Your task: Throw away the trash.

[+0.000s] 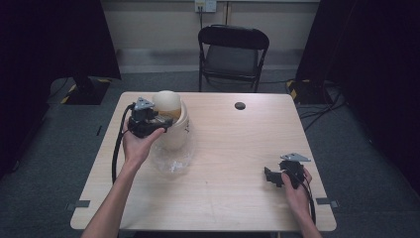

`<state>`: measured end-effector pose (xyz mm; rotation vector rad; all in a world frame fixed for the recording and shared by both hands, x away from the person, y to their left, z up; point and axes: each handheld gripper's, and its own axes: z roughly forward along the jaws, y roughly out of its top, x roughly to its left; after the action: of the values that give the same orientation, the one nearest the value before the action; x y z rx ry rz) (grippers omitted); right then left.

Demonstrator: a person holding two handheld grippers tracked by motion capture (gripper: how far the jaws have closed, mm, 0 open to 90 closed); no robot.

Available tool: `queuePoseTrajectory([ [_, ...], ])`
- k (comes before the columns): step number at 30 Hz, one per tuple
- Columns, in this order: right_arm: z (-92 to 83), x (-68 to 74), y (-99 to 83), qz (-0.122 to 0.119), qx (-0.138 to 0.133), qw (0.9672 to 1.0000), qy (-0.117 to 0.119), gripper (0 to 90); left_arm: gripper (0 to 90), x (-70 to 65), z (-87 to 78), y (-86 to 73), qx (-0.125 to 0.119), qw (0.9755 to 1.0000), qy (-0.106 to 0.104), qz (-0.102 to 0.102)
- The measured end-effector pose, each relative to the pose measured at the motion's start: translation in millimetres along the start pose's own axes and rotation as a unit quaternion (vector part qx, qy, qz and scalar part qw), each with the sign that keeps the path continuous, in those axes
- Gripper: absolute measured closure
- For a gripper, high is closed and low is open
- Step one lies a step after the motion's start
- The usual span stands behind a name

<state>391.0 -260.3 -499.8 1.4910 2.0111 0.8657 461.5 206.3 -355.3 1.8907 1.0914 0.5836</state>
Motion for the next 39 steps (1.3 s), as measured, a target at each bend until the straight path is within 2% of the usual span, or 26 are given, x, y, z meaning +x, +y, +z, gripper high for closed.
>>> queuePoseTrajectory([
  [9, 0.0, 0.0, 0.0, 0.0, 0.0, 1.0, 0.0, 12.2, 34.5, 1.6, 9.6, -1.4, 0.013, 0.9998, 0.004, -0.012],
  [15, 0.0, 0.0, 0.0, 0.0, 0.0, 1.0, 0.0, 12.2, 32.9, 4.2, 12.5, -3.4, 0.011, 0.9998, -0.005, -0.017],
  [19, 0.0, 0.0, 0.0, 0.0, 0.0, 1.0, 0.0, 12.2, 28.8, 3.5, 12.2, -4.9, 0.003, 0.9995, -0.017, -0.028],
  [21, 0.0, 0.0, 0.0, 0.0, 0.0, 1.0, 0.0, 12.2, 27.7, 2.4, 11.8, -5.4, 0.005, 0.9997, -0.012, -0.02],
  [24, 0.0, 0.0, 0.0, 0.0, 0.0, 1.0, 0.0, 12.2, 26.2, 2.1, 11.6, -6.3, -0.001, 0.9996, -0.018, -0.023],
  [29, 0.0, 0.0, 0.0, 0.0, 0.0, 1.0, 0.0, 12.2, 22.4, 1.4, 8.4, -6.4, 0.001, 0.9996, -0.021, -0.018],
  [34, 0.0, 0.0, 0.0, 0.0, 0.0, 1.0, 0.0, 12.3, 22.2, -0.7, 2.3, -6.3, 0.004, 0.9995, -0.027, -0.014],
  [38, 0.0, 0.0, 0.0, 0.0, 0.0, 1.0, 0.0, 12.2, 22.1, -3.1, -3.7, -7.2, -0.001, 0.9996, -0.026, -0.008],
  [39, 0.0, 0.0, 0.0, 0.0, 0.0, 1.0, 0.0, 12.2, 22.0, -3.1, -4.7, -8.0, 0.004, 0.9997, -0.024, -0.003],
])
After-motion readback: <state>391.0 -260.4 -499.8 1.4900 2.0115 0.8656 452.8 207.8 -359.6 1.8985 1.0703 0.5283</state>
